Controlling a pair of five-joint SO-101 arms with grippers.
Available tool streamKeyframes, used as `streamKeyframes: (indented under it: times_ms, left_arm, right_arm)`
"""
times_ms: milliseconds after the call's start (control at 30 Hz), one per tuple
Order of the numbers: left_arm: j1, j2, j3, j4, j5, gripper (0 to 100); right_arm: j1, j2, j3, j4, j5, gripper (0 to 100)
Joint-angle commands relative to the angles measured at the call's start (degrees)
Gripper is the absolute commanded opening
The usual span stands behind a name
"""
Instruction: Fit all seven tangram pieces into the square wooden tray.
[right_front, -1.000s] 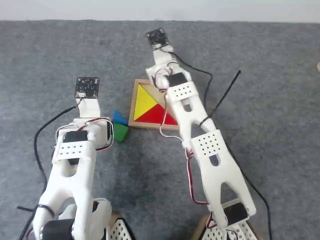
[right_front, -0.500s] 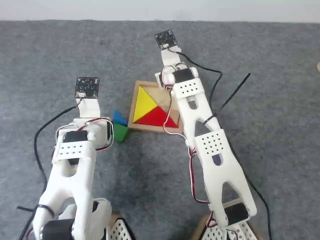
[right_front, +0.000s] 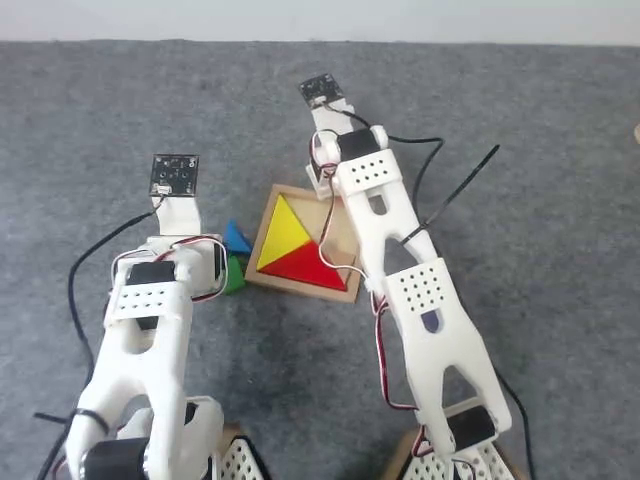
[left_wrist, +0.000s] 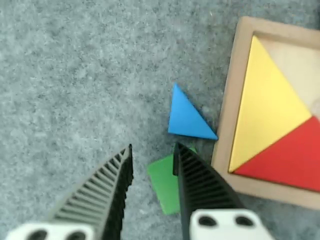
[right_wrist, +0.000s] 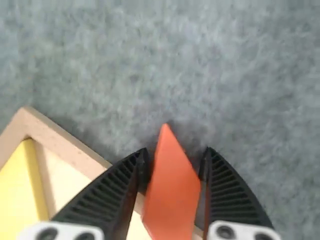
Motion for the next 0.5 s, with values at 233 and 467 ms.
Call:
streamKeyframes:
  times_ms: [233,467]
  left_arm:
    - [0.5,-0.6,-0.7,-1.1,-0.5,13]
    - [0.5,-0.6,-0.7,-1.1,-0.5,13]
  right_arm:
    - [-3.6,-8.5,-1.8,7.5,3.0,10.4]
    - [-4.1,-6.7,-14.5,17.1,4.2,10.4]
